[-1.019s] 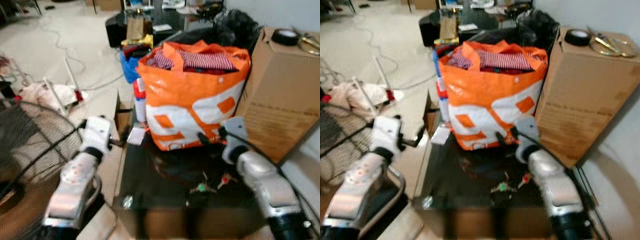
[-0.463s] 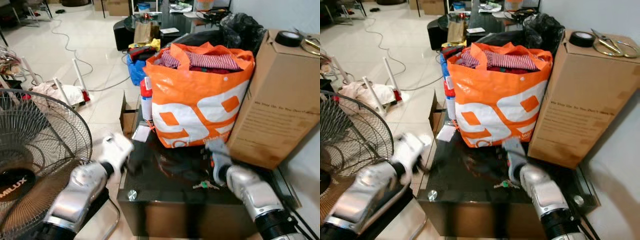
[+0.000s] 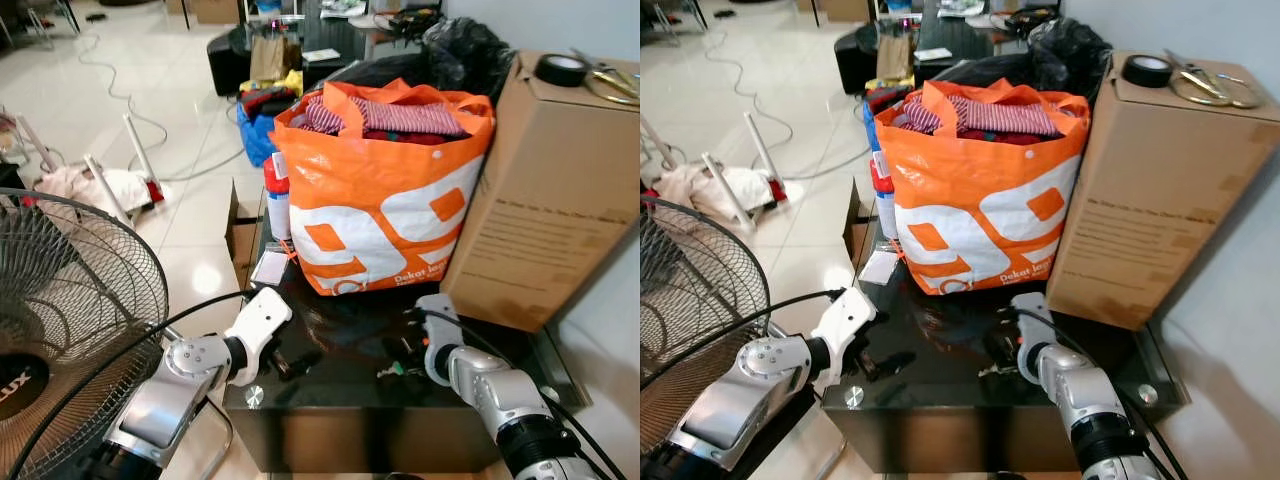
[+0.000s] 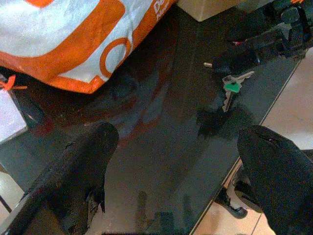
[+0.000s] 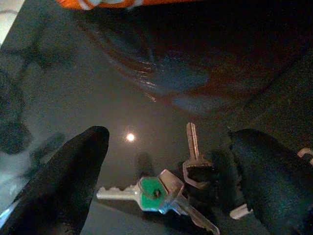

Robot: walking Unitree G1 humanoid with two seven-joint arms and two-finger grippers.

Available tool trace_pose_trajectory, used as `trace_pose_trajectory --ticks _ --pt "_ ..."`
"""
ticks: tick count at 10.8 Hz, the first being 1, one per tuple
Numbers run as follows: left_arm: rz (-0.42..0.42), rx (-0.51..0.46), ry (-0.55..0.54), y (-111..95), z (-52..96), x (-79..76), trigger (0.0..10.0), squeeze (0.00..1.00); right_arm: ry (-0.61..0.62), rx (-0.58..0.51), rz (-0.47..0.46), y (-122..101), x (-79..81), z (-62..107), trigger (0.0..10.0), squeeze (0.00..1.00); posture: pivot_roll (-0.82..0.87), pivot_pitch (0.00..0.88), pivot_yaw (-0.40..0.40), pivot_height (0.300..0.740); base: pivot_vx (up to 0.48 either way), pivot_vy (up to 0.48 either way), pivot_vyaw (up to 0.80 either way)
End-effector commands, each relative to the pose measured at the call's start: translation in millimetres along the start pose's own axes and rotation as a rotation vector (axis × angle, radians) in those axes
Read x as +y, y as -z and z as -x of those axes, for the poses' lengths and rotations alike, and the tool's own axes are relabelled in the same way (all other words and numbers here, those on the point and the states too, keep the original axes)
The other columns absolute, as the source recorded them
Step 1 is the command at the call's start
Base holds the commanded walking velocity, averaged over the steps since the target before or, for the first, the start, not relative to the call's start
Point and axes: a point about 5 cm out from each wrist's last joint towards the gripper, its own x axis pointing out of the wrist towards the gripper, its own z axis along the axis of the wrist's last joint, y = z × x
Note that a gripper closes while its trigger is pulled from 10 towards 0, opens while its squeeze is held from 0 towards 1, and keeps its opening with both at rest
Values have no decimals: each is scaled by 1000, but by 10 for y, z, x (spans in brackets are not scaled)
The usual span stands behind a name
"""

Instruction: Hang keys on a hook

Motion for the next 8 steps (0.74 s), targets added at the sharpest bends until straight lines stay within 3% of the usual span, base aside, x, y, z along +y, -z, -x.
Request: trace_pose_trajectory --ticks 1,3,4,5,6,7,8 --pt "-5 5 12 1 21 -14 10000 0 14 -4 -49 -18 -20 -4 10000 0 -80 0 35 740 0 0 0" --pt "-4 8 19 4 24 -32 10000 0 35 7 -167 12 -66 -16 6118 0 -74 0 29 740 0 0 0" --pt "-3 8 18 3 31 -36 10000 0 28 18 -215 18 -76 -7 5569 0 -72 0 25 740 0 0 0" --pt "-2 9 17 5 35 -35 10000 0 32 27 -220 29 -92 0 6039 0 -71 0 23 740 0 0 0" --pt "0 8 16 7 32 -41 10000 0 44 47 -222 69 -122 10 9098 0 -66 0 15 740 0 0 0" --pt "3 8 16 9 31 -47 10000 0 46 62 -226 95 -133 15 10000 0 -66 0 13 740 0 0 0" --pt "5 8 15 9 33 -58 10000 0 52 77 -233 116 -146 19 10000 0 -68 0 12 740 0 0 0"
